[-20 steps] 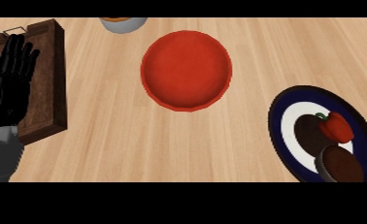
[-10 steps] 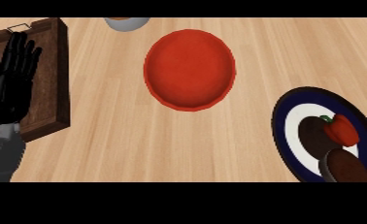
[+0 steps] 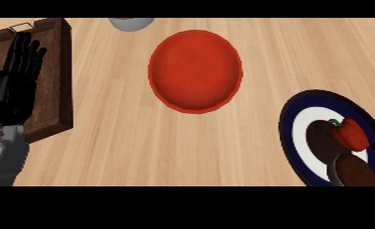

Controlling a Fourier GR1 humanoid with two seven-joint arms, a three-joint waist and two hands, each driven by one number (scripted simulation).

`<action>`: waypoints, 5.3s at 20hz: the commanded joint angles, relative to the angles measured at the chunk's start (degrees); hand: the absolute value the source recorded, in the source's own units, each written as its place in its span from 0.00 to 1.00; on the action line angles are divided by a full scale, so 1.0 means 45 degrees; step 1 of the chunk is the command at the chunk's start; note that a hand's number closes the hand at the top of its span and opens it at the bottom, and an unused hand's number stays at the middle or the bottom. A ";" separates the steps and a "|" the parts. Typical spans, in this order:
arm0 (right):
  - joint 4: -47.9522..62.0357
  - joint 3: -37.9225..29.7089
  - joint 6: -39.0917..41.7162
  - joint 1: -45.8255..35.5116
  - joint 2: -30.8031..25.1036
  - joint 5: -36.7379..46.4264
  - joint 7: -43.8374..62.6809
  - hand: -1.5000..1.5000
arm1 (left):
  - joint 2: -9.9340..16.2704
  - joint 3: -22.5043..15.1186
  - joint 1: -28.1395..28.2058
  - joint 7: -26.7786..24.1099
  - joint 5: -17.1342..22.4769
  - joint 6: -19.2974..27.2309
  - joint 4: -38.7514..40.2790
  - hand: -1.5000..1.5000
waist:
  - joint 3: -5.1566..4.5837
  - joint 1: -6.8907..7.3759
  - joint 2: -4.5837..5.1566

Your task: Pick the cupcake from the plate and place it in the bowl

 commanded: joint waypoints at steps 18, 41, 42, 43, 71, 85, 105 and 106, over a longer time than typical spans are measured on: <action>0.5994 0.5616 -0.2811 -0.2707 0.0895 0.3792 -0.5047 0.00 | -0.0126 0.0280 -0.0252 0.0613 -0.0191 -0.0620 -0.0211 0.50 | -0.0070 0.0263 0.0014; 0.8332 0.7992 -0.4037 -0.4329 0.3230 0.6516 -0.4063 0.00 | -0.1151 0.0639 0.0498 0.0980 -0.1139 -0.0320 -0.1324 0.50 | -0.0081 -0.0014 -0.0077; 0.8689 0.7638 -0.3840 -0.4596 0.2965 0.6463 -0.4522 0.00 | -0.0676 0.1209 0.0034 0.0888 -0.0875 -0.0914 -0.0539 0.50 | -0.0083 -0.0045 -0.0059; 0.8052 0.7827 -0.3354 -0.4696 0.3318 0.6425 -0.3697 0.00 | -0.0987 0.0863 0.0479 0.1032 -0.1232 -0.0493 -0.1270 0.50 | -0.0084 -0.0020 -0.0069; 1.8002 0.5532 -0.4419 -1.3993 0.5226 0.7408 -0.0933 1.00 | -0.2024 -0.0141 -0.1816 0.0955 -0.1665 -0.1225 -0.0458 0.50 | 0.0036 0.2206 0.0797; 2.0612 0.3580 -0.3085 -1.8080 0.4786 0.5769 -0.4221 1.00 | -0.1511 0.0574 -0.1489 0.0797 -0.1632 -0.1234 -0.0148 0.50 | -0.0029 0.1625 0.0431; 2.1702 0.4476 0.2025 -2.2217 0.7851 0.3969 -0.2276 1.00 | -0.1412 0.0883 -0.0869 0.0910 -0.1676 -0.1180 -0.0181 0.50 | -0.0091 0.0731 0.0085; 2.1599 0.4596 0.1730 -2.2471 0.8558 0.3963 -0.1777 1.00 | -0.1589 0.0813 -0.0635 0.0704 -0.1767 -0.1088 -0.0174 0.50 | -0.0099 0.0762 0.0077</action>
